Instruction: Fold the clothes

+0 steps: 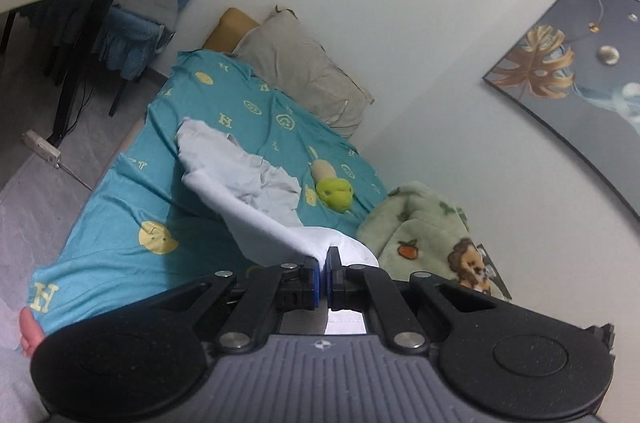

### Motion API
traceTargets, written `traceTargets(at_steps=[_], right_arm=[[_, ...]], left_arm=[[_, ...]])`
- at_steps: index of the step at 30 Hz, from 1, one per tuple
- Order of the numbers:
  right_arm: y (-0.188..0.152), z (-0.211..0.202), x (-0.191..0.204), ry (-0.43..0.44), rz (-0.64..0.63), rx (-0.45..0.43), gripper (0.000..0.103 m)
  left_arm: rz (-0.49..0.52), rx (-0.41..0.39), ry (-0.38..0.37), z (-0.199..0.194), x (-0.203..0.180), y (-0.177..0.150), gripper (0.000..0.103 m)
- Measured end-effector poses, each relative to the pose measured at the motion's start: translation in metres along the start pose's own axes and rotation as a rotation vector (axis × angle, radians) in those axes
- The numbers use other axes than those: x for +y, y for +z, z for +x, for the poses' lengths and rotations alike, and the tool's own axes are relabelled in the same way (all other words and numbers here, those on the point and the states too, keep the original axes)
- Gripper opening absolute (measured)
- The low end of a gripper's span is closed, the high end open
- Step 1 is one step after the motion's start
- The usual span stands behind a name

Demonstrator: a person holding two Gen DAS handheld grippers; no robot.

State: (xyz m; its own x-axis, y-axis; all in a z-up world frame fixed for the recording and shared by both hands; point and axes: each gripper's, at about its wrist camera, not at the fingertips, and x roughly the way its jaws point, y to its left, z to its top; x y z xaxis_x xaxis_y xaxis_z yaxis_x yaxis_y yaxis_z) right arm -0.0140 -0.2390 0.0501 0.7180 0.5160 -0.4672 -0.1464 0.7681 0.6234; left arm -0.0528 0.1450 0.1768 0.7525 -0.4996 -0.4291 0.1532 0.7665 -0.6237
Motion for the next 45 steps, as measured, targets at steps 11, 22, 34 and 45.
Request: traceTargets(at_steps=[11, 22, 34, 45], right_arm=[[-0.030, -0.047, -0.006, 0.063, 0.041, -0.006, 0.009], [0.029, 0.057, -0.034, -0.022, 0.128, 0.034, 0.009], [0.056, 0.226, -0.108, -0.194, 0.234, 0.166, 0.009], [0.040, 0.292, -0.148, -0.291, 0.225, 0.208, 0.011]], left_arm=[[-0.011, 0.008, -0.034, -0.058, -0.013, -0.042, 0.003], [0.001, 0.045, 0.071, 0.073, 0.030, 0.024, 0.003], [-0.060, 0.139, 0.199, 0.262, 0.134, 0.060, 0.004], [-0.045, 0.211, 0.349, 0.345, 0.198, 0.031, 0.006]])
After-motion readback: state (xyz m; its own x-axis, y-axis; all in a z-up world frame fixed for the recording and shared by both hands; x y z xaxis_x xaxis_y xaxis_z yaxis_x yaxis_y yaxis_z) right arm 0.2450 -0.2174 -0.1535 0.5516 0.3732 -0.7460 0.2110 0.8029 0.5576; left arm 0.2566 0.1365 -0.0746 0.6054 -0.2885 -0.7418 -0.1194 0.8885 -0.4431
